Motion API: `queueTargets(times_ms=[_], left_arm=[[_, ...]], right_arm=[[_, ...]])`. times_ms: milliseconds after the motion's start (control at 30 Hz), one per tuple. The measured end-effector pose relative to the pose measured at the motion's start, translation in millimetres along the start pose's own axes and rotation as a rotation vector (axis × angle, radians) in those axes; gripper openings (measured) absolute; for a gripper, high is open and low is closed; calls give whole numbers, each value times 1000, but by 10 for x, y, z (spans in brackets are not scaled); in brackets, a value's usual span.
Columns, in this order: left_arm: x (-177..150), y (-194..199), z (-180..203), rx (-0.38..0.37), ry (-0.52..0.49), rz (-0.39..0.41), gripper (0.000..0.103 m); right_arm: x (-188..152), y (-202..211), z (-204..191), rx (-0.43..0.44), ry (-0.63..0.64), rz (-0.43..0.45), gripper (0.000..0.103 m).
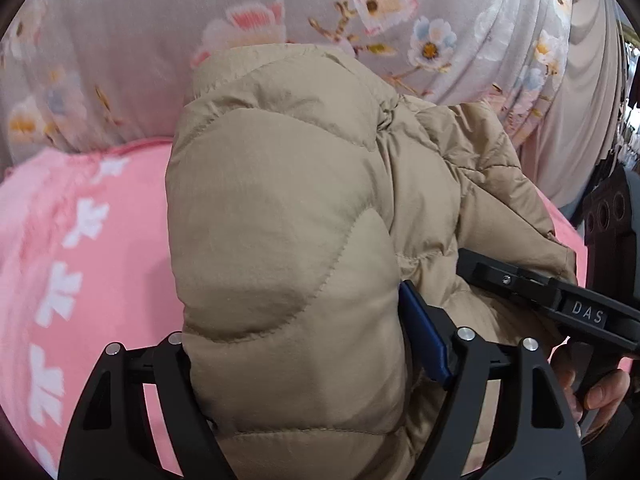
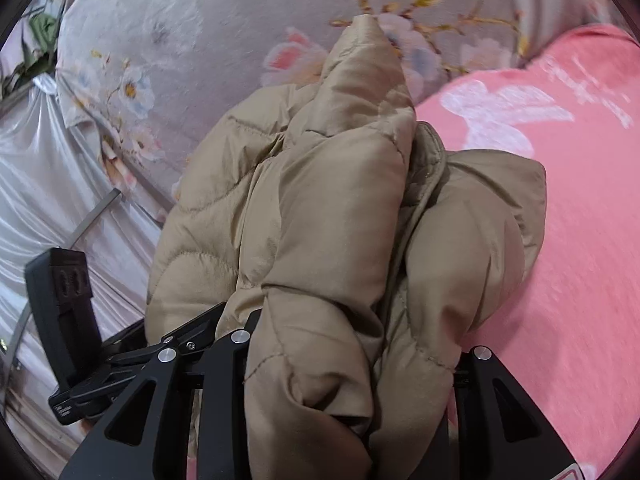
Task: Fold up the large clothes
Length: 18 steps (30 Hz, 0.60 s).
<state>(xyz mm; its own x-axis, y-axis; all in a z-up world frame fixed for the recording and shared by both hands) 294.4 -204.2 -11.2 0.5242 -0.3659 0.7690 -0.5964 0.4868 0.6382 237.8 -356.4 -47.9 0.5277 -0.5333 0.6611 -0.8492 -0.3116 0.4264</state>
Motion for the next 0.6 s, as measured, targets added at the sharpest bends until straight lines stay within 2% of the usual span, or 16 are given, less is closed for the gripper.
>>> queueTargets(times_ms=[167,333,433,533,600], left_arm=[[149,-131,-601,32,47,10,75],[99,-427,-1124,78,87,-49,74],[-4,-579,-1388,74,120,-82,74],[-152,-696,-1689,17,217,-96,79],[-255,-760,-1818,5,254,-81,87]], right_arm=[[128,-577,-246,31,4,-20,34],[39,-1105,-320,29,-5,-69,34],[-21,-1360,-326,11,-7,-95,35],[-79,-1530,-298,-23,1,-123,43],[-118,-1629,-259,-58,5,-140,56]])
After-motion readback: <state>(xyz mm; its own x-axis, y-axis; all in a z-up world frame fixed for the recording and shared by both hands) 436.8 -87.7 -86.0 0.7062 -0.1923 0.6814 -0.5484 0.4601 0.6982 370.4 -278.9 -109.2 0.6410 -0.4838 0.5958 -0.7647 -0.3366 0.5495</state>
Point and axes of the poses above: each gripper's, at about its wrist camera, not at the fingertips, and y roughly against the way its jaws point, z to its right, x to its top, the point moved 5 cm from there along -y, roughly the way its jaws point, and after that the axes turned 1 degree about x, right-handed, at the moved point
